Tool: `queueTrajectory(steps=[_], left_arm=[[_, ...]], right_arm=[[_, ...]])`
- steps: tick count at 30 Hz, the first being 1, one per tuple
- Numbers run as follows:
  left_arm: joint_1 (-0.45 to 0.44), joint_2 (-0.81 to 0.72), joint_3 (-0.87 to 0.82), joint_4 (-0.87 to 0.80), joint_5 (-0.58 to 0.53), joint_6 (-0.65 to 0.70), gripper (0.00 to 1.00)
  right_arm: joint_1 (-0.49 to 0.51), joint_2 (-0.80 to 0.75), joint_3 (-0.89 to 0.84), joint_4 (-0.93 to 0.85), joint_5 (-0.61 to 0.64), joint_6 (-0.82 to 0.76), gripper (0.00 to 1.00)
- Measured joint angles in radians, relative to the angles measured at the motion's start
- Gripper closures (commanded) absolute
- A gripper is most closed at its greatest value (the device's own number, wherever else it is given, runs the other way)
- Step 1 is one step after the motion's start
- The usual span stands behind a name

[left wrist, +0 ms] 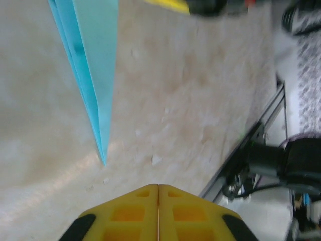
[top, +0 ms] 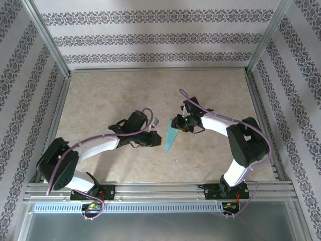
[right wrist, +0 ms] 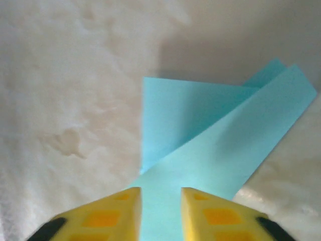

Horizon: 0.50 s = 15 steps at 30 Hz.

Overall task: Fold a paper plane with a square sheet of paper (fold left side to right side)
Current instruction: Fold the wing for the fifth time at the center of the table, then pick up the paper plane from the center of the table.

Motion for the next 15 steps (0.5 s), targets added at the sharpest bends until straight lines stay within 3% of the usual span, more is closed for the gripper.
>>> queueTrajectory(steps=[6,7,11,15], left_arm=[[0.072,-0.105,-0.021,0.013,-0.159,0.018,0.69],[0.080,-0.113,-0.029,0.017,-0.188,0.020,0.62],[0.103,-0.128,-0.054,0.027,-0.279,0.026,0.51],[0.122,-0.158,-0.085,0.032,-0.356,0.045,0.27]], right_arm=[[0.079,-0.133,0.081,-0.146,0.139,-0.001,0.23],[0.095,-0.140,0.093,-0.174,0.170,0.003,0.21],[0.157,-0.135,0.117,-0.276,0.275,0.037,0.16],[0.203,-0.082,0.185,-0.404,0.357,0.101,0.08]])
